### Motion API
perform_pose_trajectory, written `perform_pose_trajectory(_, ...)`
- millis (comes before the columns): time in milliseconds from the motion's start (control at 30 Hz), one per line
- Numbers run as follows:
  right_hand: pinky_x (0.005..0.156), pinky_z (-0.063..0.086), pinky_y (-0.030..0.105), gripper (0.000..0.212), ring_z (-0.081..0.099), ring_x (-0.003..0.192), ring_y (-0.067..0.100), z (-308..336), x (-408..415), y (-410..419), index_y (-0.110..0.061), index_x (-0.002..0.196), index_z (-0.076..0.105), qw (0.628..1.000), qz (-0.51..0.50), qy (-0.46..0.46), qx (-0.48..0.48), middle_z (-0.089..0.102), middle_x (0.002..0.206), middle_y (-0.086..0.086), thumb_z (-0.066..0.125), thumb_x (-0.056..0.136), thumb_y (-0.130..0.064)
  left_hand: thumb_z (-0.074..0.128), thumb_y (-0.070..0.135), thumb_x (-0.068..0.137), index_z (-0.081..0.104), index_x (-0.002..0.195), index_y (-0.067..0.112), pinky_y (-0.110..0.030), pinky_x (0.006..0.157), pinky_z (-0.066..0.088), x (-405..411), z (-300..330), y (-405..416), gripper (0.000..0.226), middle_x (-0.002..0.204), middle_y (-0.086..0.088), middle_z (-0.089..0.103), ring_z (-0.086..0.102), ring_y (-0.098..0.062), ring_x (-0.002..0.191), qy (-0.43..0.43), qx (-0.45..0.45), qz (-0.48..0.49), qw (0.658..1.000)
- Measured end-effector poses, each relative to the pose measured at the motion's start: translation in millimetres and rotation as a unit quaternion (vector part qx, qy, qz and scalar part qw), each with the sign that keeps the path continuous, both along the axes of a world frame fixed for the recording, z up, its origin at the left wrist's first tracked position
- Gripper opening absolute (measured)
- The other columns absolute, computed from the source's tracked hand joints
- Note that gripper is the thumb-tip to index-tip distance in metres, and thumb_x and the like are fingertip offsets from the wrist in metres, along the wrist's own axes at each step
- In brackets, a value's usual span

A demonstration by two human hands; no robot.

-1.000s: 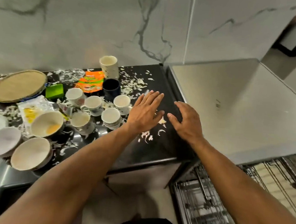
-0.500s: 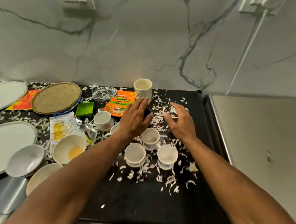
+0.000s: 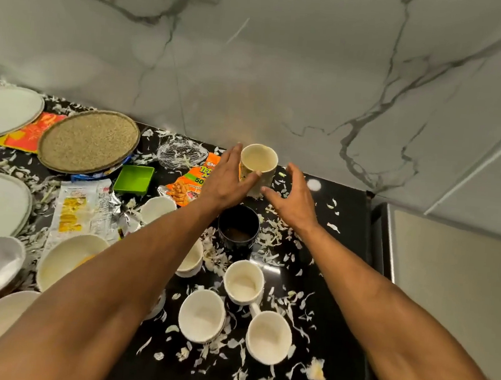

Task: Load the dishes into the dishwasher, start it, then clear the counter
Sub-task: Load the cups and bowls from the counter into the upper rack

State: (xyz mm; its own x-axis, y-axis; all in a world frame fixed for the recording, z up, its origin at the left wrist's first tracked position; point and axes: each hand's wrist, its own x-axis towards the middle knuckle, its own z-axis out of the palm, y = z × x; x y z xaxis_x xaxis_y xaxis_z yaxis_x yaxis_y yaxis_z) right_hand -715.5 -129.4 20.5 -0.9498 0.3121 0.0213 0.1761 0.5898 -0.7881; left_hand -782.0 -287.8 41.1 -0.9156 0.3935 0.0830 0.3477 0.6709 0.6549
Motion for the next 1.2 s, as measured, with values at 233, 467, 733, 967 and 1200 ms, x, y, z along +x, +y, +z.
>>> perform_pose_trajectory(233,0.098,0.038,0.024,0.095,0.043,0.121,0.007,-16.3,-48.3,0.3,-0.02,0.143,0.029,0.995,0.029,0.016,-0.091,0.045,0.136,-0.006,0.086,0.07,-0.04,0.059,0.051,0.089,0.014,0.155,0.01,-0.038,0.117,0.026,-41.1,-13.7,18.0,0.089,0.158,-0.011,0.024,0.029,-0.023,0.143,-0.09,0.114,0.023,0.989)
perform_pose_trajectory(467,0.078,0.049,0.013,0.081,0.06,0.102,0.004,-34.0,-63.4,-11.7,-0.025,0.131,0.039,0.985,0.01,0.066,-0.161,0.06,0.117,-0.006,0.088,0.066,-0.024,0.067,0.041,0.086,0.053,0.12,0.018,-0.032,0.091,0.048,-53.7,-26.8,27.0,0.044,0.11,0.002,0.062,0.06,-0.017,0.105,-0.15,0.223,0.041,0.962)
perform_pose_trajectory(733,0.085,0.052,0.025,0.08,0.06,0.106,0.009,-27.1,-50.1,-13.1,-0.026,0.13,0.042,0.982,-0.015,0.106,-0.159,0.059,0.114,-0.013,0.088,0.065,-0.022,0.064,0.044,0.079,0.059,0.109,0.019,-0.031,0.086,0.051,-40.1,-13.3,31.7,0.04,0.1,0.003,0.065,0.062,-0.015,0.096,-0.148,0.254,0.025,0.956)
perform_pose_trajectory(967,0.082,0.054,0.029,0.082,0.061,0.103,0.008,8.1,-6.0,-14.3,-0.029,0.127,0.041,0.979,-0.023,0.14,-0.149,0.06,0.111,-0.012,0.09,0.062,-0.029,0.061,0.041,0.089,0.058,0.118,0.016,-0.033,0.086,0.052,-0.2,24.4,25.9,0.038,0.107,0.0,0.065,0.063,-0.016,0.099,-0.149,0.261,-0.026,0.954)
perform_pose_trajectory(1200,0.073,0.051,0.018,0.082,0.062,0.099,0.011,44.2,47.7,-17.2,-0.019,0.126,0.043,0.98,-0.029,0.175,-0.09,0.061,0.112,-0.006,0.091,0.061,-0.031,0.055,0.04,0.095,0.055,0.122,0.017,-0.029,0.084,0.052,50.9,58.5,17.8,0.036,0.11,0.001,0.062,0.061,-0.016,0.101,-0.148,0.286,-0.08,0.943)
